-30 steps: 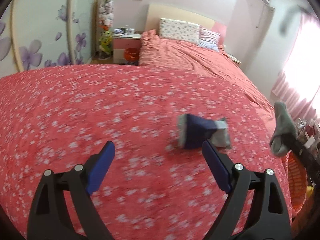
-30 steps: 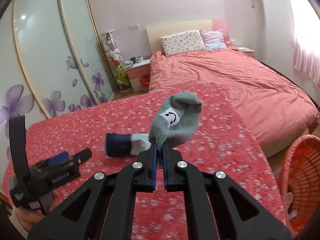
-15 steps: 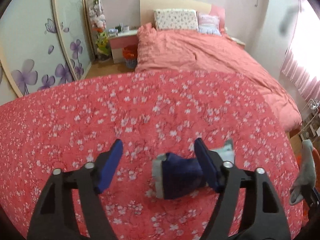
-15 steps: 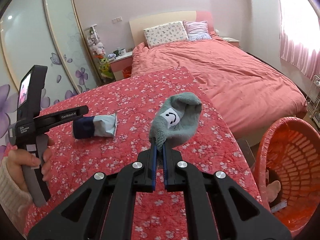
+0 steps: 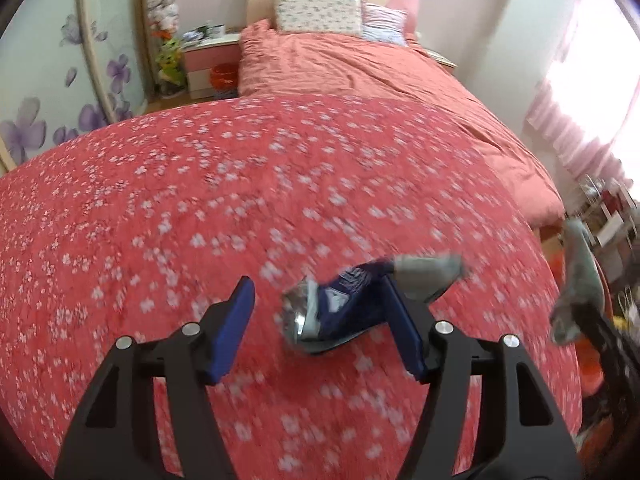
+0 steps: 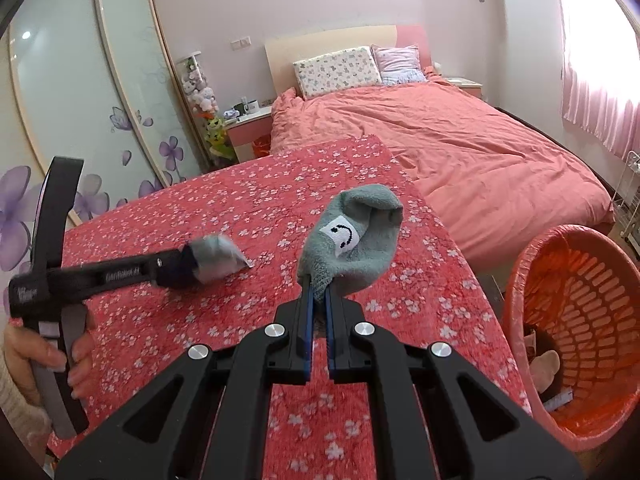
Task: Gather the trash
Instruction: 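Grasp the blue snack wrapper with the left tool while the right holds the sock, then carry the wrapper and sock with both tools over the orange basket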
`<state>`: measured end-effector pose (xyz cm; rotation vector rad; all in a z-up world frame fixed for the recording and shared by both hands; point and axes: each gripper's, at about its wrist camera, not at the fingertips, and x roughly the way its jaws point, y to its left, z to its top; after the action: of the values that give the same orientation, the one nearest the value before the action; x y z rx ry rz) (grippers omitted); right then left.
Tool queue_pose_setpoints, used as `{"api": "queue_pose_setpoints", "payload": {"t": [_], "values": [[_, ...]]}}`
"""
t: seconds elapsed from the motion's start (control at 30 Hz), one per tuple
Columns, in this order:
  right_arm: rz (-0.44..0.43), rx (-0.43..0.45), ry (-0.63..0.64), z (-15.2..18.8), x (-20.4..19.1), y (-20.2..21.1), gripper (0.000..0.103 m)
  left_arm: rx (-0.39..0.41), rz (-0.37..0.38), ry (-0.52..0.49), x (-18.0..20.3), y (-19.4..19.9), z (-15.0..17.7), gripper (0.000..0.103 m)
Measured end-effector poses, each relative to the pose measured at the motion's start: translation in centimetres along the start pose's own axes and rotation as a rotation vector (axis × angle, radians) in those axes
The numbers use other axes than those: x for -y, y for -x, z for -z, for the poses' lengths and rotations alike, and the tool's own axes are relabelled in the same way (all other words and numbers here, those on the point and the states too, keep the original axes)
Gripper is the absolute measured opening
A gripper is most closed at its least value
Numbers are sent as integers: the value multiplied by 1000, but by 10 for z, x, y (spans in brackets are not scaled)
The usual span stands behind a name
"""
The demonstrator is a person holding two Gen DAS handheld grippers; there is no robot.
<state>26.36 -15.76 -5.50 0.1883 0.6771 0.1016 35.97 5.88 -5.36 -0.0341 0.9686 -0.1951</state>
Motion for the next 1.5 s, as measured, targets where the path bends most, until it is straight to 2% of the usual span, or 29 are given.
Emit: {"api": "queue_pose_setpoints", "payload": {"t": [0.1, 0.17, 0.3, 0.4, 0.53, 0.67, 0.73, 0.93, 1.03, 1.07, 1.17, 1.3, 1.5], "values": [[7, 6, -2, 2, 2, 6, 5, -11, 27, -38, 11, 7, 17, 65], [11, 9, -3, 4, 3, 10, 5, -2, 10, -53, 16, 12, 26, 66], [21, 11, 0, 10, 6, 17, 5, 72, -53, -35, 19, 22, 28, 76], [28, 6, -5, 14, 8, 18, 5, 95, -52, -34, 21, 24, 27, 81], [36, 3, -11, 19, 13, 19, 5, 92, -61, -50, 30, 11, 19, 83], [40, -6, -17, 21, 17, 16, 5, 47, -68, -57, 40, -13, 19, 83], [43, -12, -18, 22, 19, 14, 5, 30, -63, -68, 44, -25, 24, 80], [44, -18, -26, 25, 24, 12, 5, 48, -23, -60, 42, -27, 23, 60], [40, -19, -27, 25, 25, 12, 5, 73, -29, -97, 45, -21, 27, 42], [40, -21, -28, 25, 24, 11, 5, 81, -28, -101, 46, -19, 28, 30], [39, -20, -31, 25, 22, 13, 5, 83, -3, -92, 47, -13, 27, 19], [38, -6, -30, 25, 21, 21, 5, 115, -9, -91, 47, -1, 31, 14], [37, 28, -35, 21, 22, 38, 5, 178, 2, -86, 49, 27, 33, 14]]}}
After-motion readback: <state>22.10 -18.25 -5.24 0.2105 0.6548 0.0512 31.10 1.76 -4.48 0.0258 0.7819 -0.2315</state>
